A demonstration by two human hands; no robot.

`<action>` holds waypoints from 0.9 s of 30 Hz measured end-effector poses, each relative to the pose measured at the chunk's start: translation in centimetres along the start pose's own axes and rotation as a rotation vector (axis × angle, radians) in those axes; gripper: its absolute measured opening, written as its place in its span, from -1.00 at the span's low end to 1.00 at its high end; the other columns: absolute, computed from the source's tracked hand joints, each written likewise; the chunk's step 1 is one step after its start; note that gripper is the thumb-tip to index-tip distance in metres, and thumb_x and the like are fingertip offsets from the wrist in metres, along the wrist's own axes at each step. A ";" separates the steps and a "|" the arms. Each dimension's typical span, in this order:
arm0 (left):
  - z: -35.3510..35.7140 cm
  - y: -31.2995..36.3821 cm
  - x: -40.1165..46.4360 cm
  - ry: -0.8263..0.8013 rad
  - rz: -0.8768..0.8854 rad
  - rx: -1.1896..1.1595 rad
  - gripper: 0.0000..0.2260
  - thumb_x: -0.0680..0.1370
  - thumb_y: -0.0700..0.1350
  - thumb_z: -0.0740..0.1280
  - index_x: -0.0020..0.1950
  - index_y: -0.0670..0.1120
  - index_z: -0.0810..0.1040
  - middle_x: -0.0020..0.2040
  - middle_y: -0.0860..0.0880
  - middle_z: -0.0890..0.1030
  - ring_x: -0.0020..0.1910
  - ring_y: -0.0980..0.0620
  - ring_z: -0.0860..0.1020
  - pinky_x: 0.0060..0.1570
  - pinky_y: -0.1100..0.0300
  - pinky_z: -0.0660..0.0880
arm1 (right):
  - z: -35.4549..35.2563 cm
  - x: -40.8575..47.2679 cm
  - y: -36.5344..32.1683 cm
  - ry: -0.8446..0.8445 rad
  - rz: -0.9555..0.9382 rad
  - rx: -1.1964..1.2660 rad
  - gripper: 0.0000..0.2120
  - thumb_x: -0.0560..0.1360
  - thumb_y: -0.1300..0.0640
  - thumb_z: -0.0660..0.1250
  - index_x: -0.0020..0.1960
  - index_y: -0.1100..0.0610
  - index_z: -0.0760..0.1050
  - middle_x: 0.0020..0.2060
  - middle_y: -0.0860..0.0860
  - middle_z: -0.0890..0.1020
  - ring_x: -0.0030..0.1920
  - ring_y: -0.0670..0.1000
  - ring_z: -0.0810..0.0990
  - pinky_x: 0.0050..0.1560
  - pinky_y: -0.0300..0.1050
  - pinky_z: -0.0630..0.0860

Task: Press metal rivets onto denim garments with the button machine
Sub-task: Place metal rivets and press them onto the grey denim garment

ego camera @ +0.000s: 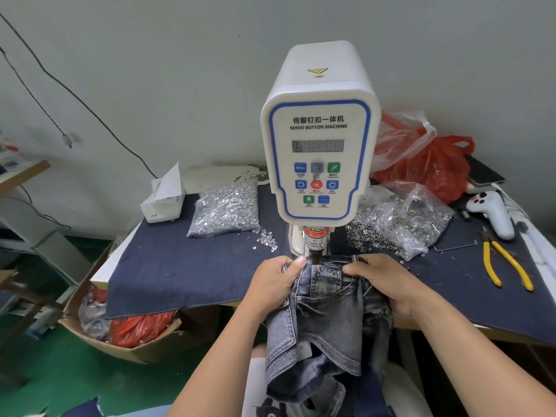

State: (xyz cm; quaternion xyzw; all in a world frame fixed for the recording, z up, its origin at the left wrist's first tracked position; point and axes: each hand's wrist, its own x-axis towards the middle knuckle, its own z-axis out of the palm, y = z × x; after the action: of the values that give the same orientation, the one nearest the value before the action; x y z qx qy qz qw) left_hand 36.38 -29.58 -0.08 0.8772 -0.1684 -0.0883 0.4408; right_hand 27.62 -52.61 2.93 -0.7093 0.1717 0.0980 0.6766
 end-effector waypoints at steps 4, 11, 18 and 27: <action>0.0 0.0 0.1 -0.008 0.003 0.002 -0.48 0.68 0.24 0.27 -0.10 -0.23 0.59 -0.31 0.02 0.47 -0.31 0.10 0.40 -0.26 0.15 0.32 | 0.1 -0.1 0.0 0.008 -0.007 -0.015 -0.77 0.55 0.16 0.42 -0.28 0.06 0.56 -0.23 0.13 0.67 -0.19 0.07 0.64 -0.07 -0.05 0.50; 0.0 -0.1 0.1 -0.005 0.001 0.002 -0.51 0.67 0.25 0.28 -0.20 -0.14 0.55 -0.36 0.08 0.43 -0.40 0.18 0.35 -0.36 0.28 0.29 | 0.1 -0.1 -0.2 0.000 0.008 0.017 -0.81 0.55 0.18 0.41 -0.24 0.11 0.55 -0.22 0.16 0.68 -0.20 0.08 0.66 -0.16 -0.10 0.54; 0.2 -0.4 0.2 0.001 0.008 -0.002 -0.49 0.67 0.26 0.28 -0.16 -0.18 0.57 -0.36 0.08 0.43 -0.40 0.18 0.36 -0.35 0.29 0.30 | 0.1 -0.2 -0.3 -0.008 0.023 0.016 -0.63 0.56 0.17 0.40 -0.42 0.00 0.54 -0.31 0.08 0.67 -0.29 0.02 0.66 -0.30 -0.16 0.54; 0.2 -0.4 0.2 0.004 0.007 0.006 -0.51 0.67 0.26 0.27 -0.13 -0.15 0.62 -0.34 0.09 0.47 -0.38 0.19 0.39 -0.33 0.30 0.31 | 0.1 -0.1 -0.2 0.015 0.015 -0.016 -0.57 0.56 0.18 0.40 -0.48 -0.02 0.47 -0.42 -0.03 0.60 -0.39 -0.09 0.59 -0.40 -0.26 0.47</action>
State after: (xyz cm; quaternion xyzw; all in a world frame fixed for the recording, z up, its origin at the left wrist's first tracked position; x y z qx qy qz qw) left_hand 36.61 -29.53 -0.54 0.8781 -0.1711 -0.0846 0.4388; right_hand 27.62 -52.53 3.16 -0.7142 0.1814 0.0992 0.6687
